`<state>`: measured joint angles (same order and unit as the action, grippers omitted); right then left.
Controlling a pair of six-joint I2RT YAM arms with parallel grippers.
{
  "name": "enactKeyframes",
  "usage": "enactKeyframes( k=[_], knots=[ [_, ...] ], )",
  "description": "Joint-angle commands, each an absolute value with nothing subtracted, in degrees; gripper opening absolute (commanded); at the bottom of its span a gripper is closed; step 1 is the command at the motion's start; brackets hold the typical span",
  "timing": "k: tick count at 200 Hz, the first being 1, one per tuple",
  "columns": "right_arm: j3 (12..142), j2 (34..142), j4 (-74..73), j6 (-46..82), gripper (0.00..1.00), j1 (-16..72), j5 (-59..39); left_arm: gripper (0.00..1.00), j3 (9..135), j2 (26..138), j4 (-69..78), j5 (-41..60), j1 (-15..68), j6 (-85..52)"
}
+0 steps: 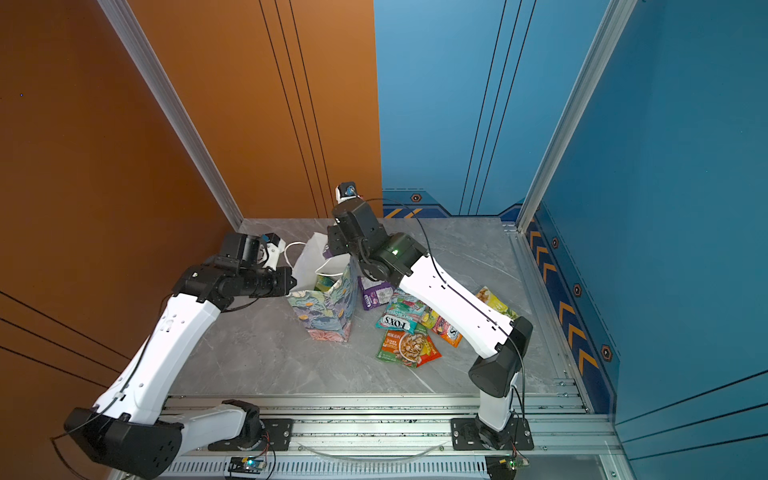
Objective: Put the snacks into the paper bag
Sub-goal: 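Lower the purple packet into the bag held open by the left gripper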
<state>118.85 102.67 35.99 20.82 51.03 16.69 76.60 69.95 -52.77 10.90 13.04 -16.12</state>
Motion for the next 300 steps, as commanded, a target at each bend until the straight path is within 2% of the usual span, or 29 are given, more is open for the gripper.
enactKeyframes(
  k=[1,161,300],
  knots=[
    [118.8,99.2,36.6,20.3,0.0,51.6,15.5,0.0,77.6,68.2,-50.5,9.2,13.4,-17.3],
    [123.7,106.8,37.2,24.0,0.0,56.6,10.6,0.0,73.5,66.1,-47.2,7.6,13.5,-21.8],
    [125.7,107.9,38.2,23.9,0.0,58.1,9.6,0.0,71.4,64.8,-45.4,10.1,11.1,-22.4]
  ],
)
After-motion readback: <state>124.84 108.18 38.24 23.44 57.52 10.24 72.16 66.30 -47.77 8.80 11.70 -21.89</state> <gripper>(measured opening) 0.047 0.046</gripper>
